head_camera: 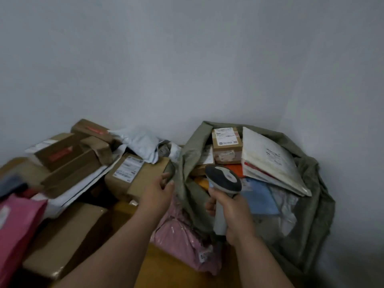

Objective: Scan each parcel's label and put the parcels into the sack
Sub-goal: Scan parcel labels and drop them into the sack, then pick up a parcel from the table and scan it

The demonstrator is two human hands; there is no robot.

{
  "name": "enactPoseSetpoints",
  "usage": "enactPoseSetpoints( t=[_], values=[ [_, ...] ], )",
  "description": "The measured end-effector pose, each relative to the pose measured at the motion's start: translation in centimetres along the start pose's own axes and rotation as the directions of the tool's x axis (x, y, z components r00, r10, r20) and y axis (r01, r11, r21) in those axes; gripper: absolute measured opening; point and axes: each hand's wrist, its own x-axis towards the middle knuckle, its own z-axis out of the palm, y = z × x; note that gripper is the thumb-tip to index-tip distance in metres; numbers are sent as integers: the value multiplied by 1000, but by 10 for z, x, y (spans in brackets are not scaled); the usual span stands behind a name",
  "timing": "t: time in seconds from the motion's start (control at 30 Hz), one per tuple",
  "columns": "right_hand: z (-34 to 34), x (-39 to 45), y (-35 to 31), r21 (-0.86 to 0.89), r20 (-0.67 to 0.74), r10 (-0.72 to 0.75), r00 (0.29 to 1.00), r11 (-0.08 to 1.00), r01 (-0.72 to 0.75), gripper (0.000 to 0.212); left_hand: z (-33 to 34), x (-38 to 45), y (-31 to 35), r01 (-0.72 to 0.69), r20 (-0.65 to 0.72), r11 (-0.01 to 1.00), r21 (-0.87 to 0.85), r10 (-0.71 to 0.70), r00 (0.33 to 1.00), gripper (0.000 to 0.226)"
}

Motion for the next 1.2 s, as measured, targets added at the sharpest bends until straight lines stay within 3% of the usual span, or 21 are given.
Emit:
enactPoseSetpoints(
  t=[0.17,0.37,0.63,0.8,0.93,1.0,1.13,1.2],
  values=[
    [95,-52,42,-147,100,45,994,989,-29,17,-118,-35,-63,115,-133,993,14,-113,985,33],
    [191,-105,88,-160,249,67,966,987,-27,19,-230,-78,-124,195,-272,981,4,-186,944,32],
    [277,-115,115,-261,372,150,916,964,-52,23,-305,-96,-175,367,-454,923,-113,-376,808,24],
    [320,-108,133,-298,409,164,898,954,-38,30,-328,-107,-210,499,-384,831,-245,-556,737,20],
    [353,-102,144,-328,411,190,891,943,-50,35,-335,-106,-225,651,-179,668,-361,-734,655,27],
    [368,-97,151,-380,401,225,888,923,-63,38,-336,-99,-231,695,-100,599,-397,-781,616,32],
    [392,-89,167,-395,352,274,895,910,-123,54,-342,-80,-250,729,-103,524,-441,-836,539,35],
    [400,-87,177,-397,337,296,894,906,-151,58,-343,-73,-257,730,6,443,-521,-853,522,27]
  ],
)
